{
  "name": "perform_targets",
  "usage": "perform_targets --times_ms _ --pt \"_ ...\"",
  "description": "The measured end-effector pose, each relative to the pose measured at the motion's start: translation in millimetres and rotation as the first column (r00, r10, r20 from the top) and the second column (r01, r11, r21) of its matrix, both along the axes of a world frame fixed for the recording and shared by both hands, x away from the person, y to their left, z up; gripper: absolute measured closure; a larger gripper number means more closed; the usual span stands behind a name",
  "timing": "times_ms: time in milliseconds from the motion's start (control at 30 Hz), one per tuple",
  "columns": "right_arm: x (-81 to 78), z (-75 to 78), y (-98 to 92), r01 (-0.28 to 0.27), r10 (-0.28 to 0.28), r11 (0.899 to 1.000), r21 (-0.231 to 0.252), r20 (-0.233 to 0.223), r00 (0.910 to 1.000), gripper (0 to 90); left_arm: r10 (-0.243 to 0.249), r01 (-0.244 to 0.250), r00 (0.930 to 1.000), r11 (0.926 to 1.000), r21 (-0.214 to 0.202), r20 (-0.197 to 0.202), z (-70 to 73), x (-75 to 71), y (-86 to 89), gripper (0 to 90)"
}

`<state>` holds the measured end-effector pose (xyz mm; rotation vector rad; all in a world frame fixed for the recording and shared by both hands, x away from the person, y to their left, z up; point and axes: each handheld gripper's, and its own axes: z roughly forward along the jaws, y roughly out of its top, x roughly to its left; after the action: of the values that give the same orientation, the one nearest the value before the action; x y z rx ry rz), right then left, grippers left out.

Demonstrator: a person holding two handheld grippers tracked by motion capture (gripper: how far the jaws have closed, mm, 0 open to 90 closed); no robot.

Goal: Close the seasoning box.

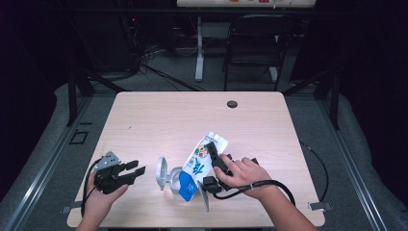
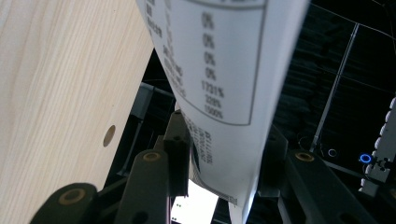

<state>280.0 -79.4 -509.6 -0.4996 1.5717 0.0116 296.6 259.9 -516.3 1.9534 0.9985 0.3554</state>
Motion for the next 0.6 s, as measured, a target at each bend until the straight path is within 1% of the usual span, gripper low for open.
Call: perform_targets --times_ms 200,367,400,567,600 --pt "-0.1 0.5 -0.3 -0.002 0.002 1.0 -0.005 0.002 1.0 64.9 -0.001 0.001 1.0 1.0 0.001 0.001 0.2 0.0 0.2 57.8" --pt "-0.3 0.8 -0.2 -0.009 0.009 1.0 0.001 0.009 0.9999 65.1 -0.001 0.001 1.0 1.0 0.001 0.001 0.2 -0.1 0.2 57.8" --pt "-1.3 1.6 -0.3 0.005 -0.005 1.0 -0.012 0.013 0.9999 65.1 0.0 0.0 1.0 1.0 0.0 0.0 0.2 -0.1 0.1 57.8" --pt "-2.2 2.2 -0.3 0.017 -0.016 1.0 -0.02 0.015 0.9998 65.1 -0.001 0.001 1.0 1.0 0.001 0.001 0.0 0.1 0.2 57.8" --pt "-1.6 1.9 -0.4 0.006 -0.006 1.0 -0.009 0.01 0.9999 65.2 0.0 0.0 1.0 1.0 0.0 0.0 0.1 0.0 0.1 57.8"
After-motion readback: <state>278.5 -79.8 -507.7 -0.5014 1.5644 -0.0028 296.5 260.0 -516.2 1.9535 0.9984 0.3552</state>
